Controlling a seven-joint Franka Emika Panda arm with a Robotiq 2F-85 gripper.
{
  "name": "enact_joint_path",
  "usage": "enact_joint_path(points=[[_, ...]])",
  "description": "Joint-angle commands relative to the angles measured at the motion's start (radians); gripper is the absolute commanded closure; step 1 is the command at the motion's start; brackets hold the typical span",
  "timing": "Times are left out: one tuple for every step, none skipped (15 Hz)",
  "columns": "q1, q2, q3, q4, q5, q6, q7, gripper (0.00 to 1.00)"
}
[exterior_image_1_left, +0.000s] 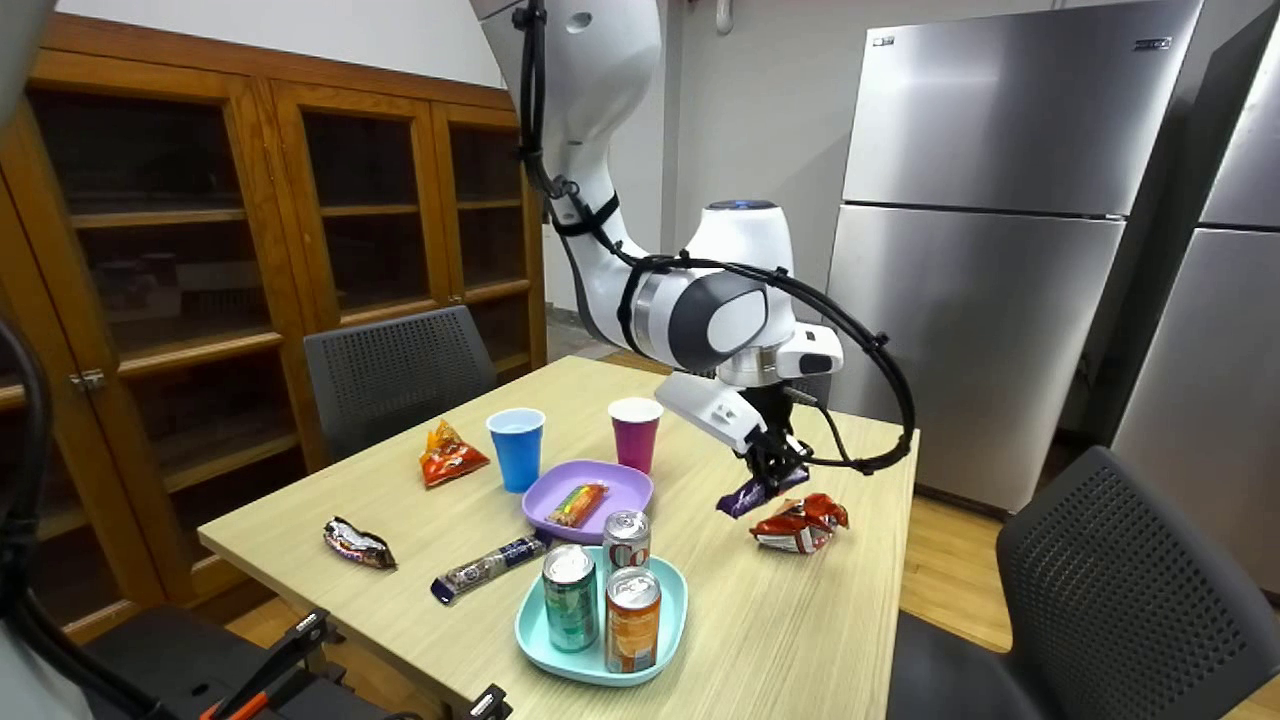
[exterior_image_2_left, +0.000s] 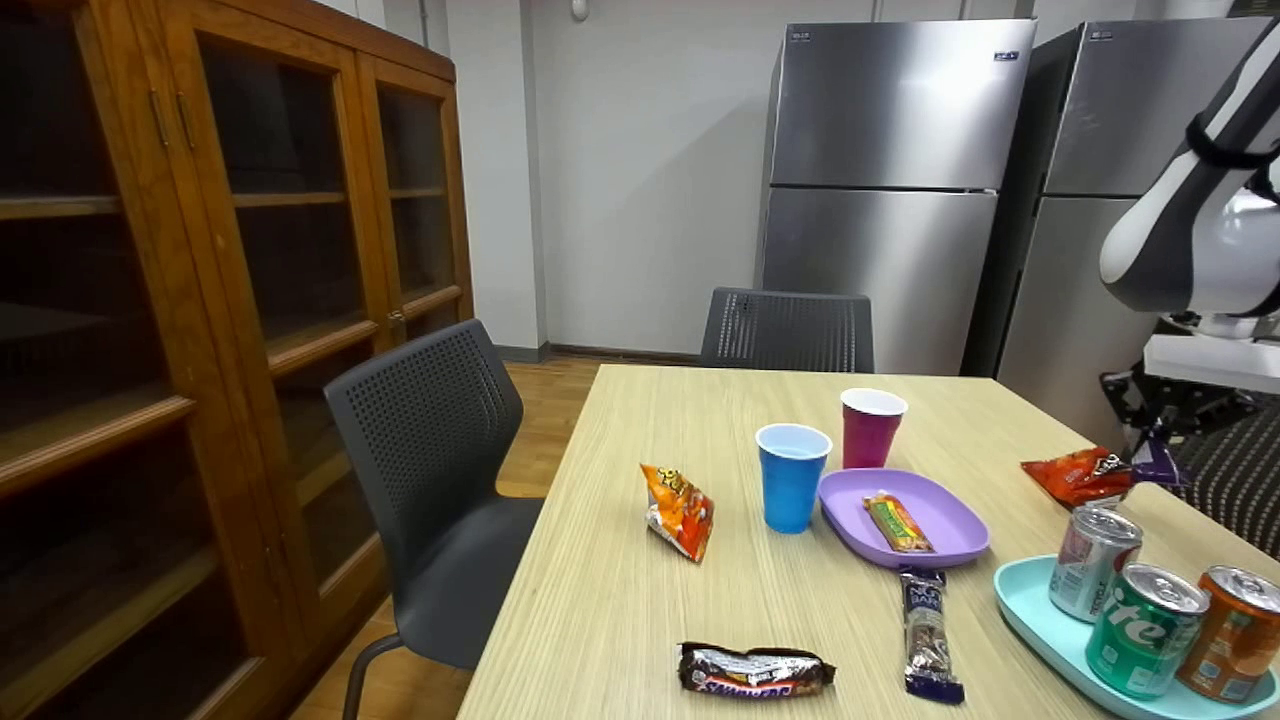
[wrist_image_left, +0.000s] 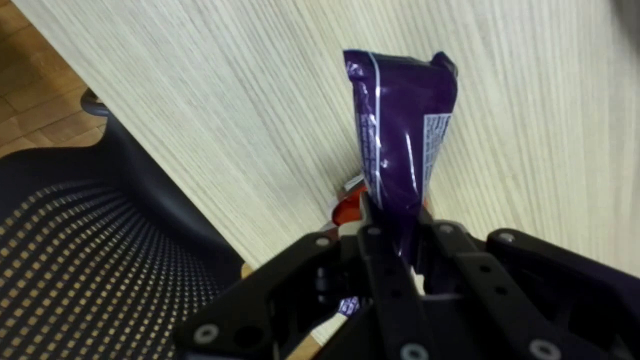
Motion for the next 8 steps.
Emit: enact_joint_path(points=[[-0.070, -0.044, 0.122, -0.038, 0.015, 0.022, -0.134, 0.96], [-0.082, -0.033, 0.151, -0.027, 0.023, 0.020, -0.156, 0.96], [-0.099, -0.027, 0.184, -0.019, 0.032, 0.013, -0.183, 0.96], [-0.107, -0.018, 0.207, -0.010, 0.035, 0.010, -0.202, 0.96], [-0.119, -0.011, 0.233, -0.003, 0.043, 0.003, -0.223, 0.96], [-0.127, -0.002, 0.259, 0.006, 0.049, 0.001, -0.243, 0.96], [-0.138, 0.007, 0.284, 0.012, 0.058, 0.000, -0.264, 0.96], [-0.140, 0.018, 0.301, 0.019, 0.061, -0.003, -0.277, 0.96]])
